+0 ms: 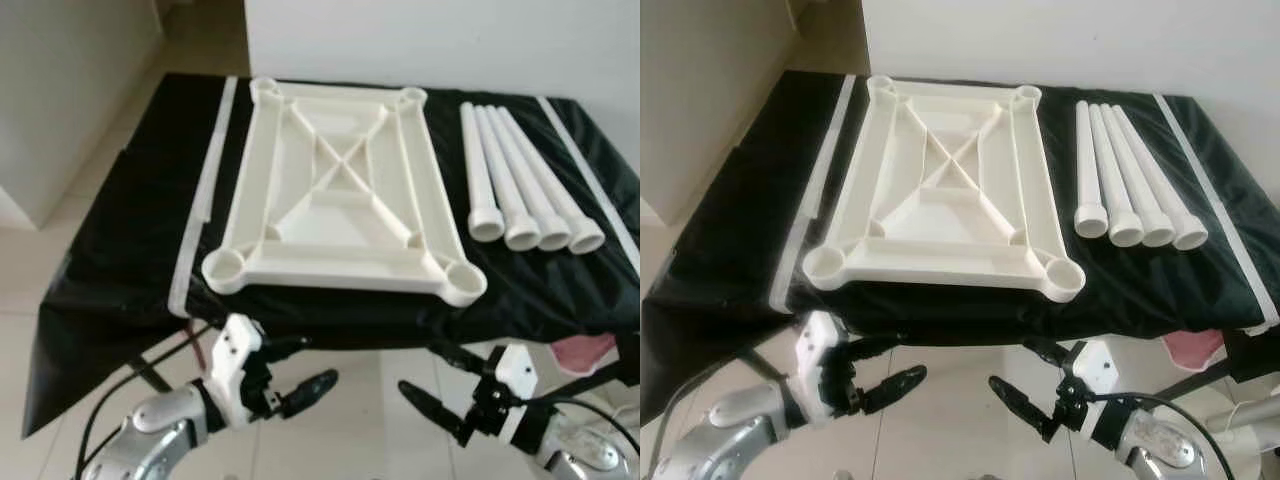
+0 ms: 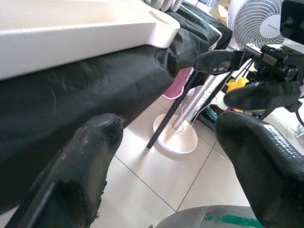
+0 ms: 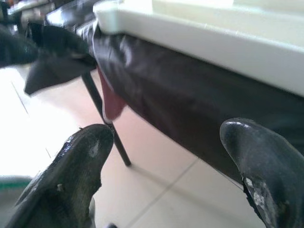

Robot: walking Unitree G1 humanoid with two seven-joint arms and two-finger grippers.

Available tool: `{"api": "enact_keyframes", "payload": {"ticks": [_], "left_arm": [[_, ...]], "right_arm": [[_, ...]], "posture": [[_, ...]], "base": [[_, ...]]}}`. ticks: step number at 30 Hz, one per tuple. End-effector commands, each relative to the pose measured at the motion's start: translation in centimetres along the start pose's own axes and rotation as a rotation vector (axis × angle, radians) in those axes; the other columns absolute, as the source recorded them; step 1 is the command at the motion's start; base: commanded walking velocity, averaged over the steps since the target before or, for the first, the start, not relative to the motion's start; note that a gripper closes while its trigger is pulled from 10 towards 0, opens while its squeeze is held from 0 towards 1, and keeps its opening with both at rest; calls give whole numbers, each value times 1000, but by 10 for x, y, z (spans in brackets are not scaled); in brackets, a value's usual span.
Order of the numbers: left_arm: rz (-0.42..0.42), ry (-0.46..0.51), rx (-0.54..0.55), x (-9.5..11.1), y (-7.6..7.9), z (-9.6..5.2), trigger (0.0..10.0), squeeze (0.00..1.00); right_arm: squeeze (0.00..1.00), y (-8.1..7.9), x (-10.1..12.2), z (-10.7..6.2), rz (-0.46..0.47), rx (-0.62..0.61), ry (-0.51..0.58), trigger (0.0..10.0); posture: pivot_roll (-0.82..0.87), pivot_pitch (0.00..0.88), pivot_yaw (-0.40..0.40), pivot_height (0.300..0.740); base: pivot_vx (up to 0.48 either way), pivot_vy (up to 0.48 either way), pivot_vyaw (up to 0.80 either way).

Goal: Building children table

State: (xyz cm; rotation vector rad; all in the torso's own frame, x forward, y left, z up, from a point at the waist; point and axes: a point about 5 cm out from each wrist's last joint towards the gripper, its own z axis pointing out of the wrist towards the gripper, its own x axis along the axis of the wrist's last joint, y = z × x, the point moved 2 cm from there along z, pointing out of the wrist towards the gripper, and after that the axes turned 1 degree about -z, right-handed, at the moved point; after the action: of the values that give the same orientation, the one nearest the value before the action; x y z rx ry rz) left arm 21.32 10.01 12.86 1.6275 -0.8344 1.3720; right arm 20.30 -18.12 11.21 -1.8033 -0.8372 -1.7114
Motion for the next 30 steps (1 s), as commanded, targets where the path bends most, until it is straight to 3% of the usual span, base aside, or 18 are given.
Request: {"api": "enact_keyframes", "payload": {"ticks": [1, 8, 12, 17, 19, 22, 27, 29, 30], "left_arm": [[15, 24, -4, 7, -1, 1, 10000, 0], [54, 73, 167, 17, -27, 9, 10000, 0], [79, 90, 400, 24, -58, 17, 10000, 0], [68, 130, 523, 35, -74, 23, 10000, 0], [68, 130, 523, 35, -74, 23, 10000, 0], [3, 252, 650, 59, -96, 29, 10000, 0], [62, 340, 725, 75, -111, 29, 10000, 0], [74, 359, 729, 78, -112, 32, 10000, 0], [121, 358, 719, 81, -107, 38, 10000, 0]], "right_arm": [[0, 6, 7, -2, 12, -42, 19, 10000], [0, 32, 21, 8, 16, -276, 125, 10000], [0, 46, 31, 24, 42, -493, 197, 10000], [0, 55, 40, 37, 40, -641, 225, 10000], [0, 55, 40, 37, 40, -641, 225, 10000], [0, 69, 62, 57, 5, -788, 282, 10000], [0, 75, 78, 68, -42, -810, 334, 10000], [0, 77, 79, 69, -56, -824, 336, 10000], [0, 79, 79, 70, -67, -829, 333, 10000]], "posture": [[-7, 111, -32, 740], [-18, 82, -24, 740], [-18, 45, -12, 740], [-18, 26, -5, 740], [-18, 26, -5, 740], [-20, 8, -17, 740], [-10, 0, -30, 740], [-7, 0, -35, 740], [-6, 0, -33, 740]], "base": [[0, 0, 0], [0, 0, 0], [0, 0, 0], [0, 0, 0], [0, 0, 0], [0, 0, 0], [0, 0, 0], [0, 0, 0], [0, 0, 0]]}}
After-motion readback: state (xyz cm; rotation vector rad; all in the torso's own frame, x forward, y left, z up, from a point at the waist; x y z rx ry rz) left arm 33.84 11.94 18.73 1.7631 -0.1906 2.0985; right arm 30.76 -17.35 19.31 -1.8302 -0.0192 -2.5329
